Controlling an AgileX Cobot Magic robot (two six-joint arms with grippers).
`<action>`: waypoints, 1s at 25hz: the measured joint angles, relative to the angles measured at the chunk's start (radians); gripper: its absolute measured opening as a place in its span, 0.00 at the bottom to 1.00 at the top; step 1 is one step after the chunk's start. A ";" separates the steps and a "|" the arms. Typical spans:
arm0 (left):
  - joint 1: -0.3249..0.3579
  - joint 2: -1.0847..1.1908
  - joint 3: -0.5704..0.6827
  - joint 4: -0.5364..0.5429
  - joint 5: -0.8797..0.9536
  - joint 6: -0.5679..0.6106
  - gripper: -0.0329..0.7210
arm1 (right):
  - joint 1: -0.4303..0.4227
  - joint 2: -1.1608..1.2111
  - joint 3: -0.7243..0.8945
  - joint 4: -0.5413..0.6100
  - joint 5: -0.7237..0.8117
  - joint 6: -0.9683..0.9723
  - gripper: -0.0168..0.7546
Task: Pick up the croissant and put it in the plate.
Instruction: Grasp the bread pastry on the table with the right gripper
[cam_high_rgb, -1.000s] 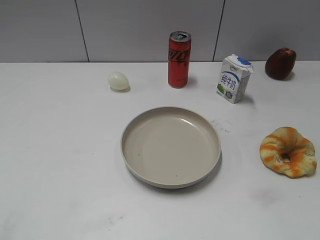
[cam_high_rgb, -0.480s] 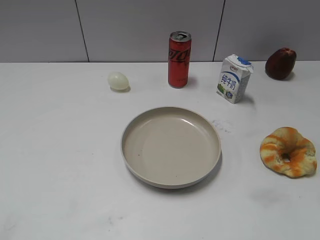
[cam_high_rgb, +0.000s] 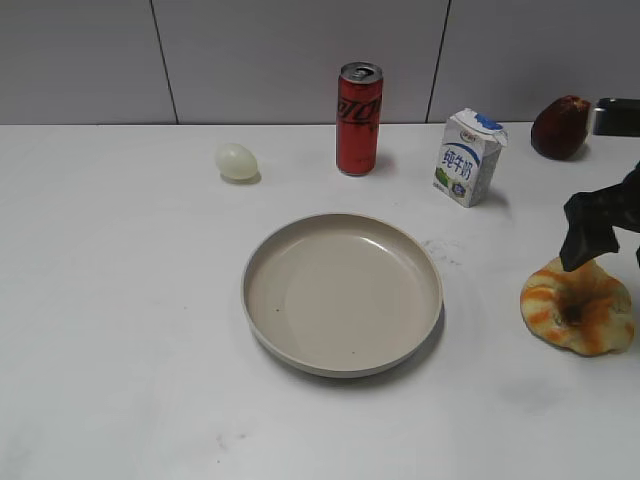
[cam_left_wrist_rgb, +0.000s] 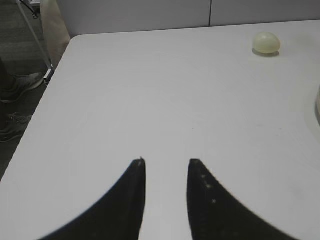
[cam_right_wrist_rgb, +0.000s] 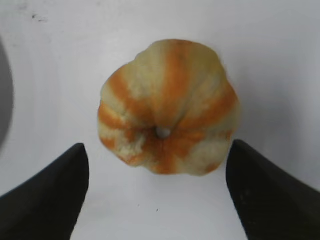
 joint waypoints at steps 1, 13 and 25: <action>0.000 0.000 0.000 0.000 0.000 0.000 0.35 | 0.000 0.038 -0.020 -0.015 0.000 0.000 0.86; 0.000 0.000 0.000 0.000 0.000 0.000 0.35 | 0.000 0.325 -0.128 -0.084 0.000 0.041 0.83; 0.000 0.000 0.000 0.000 0.000 0.000 0.35 | 0.000 0.364 -0.150 -0.074 0.029 0.019 0.55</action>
